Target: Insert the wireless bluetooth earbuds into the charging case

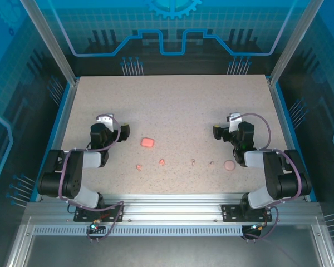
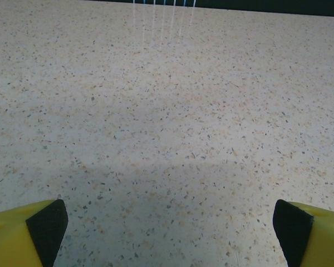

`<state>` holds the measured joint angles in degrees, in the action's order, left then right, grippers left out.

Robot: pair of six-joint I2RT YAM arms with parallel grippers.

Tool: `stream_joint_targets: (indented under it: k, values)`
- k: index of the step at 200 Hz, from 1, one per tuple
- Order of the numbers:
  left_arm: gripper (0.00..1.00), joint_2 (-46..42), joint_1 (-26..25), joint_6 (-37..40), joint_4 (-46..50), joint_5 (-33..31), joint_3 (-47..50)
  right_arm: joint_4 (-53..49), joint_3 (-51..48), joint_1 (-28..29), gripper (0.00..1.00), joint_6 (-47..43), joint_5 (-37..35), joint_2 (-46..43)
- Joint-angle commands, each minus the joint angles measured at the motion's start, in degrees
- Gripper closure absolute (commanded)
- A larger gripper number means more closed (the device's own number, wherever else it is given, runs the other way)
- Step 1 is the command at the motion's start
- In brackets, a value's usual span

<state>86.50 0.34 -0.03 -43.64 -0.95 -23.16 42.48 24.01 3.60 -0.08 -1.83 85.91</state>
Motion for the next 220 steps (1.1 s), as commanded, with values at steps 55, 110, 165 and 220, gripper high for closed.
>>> stream_joint_targets:
  k: [55, 110, 165, 220]
  values:
    - [0.01, -11.4, 0.7, -3.44, 11.35, -3.33, -1.45, -24.39, 9.73, 0.11, 0.0, 5.23, -7.17, -13.08]
    - [0.01, -22.25, -0.25, -12.85, 27.85, -5.75, -6.76, -54.11, 24.01, -3.12, 0.0, 26.53, -4.1, -17.19]
    - [0.01, -22.01, -0.25, -29.62, 46.98, 0.2, -17.85, -78.3, 42.27, 9.87, 0.05, 33.76, -1.86, -8.21]
    - [0.01, -12.76, -0.07, -38.61, 61.86, 5.13, -31.14, -93.3, 59.18, 30.57, 0.07, 52.56, -6.61, 7.89]
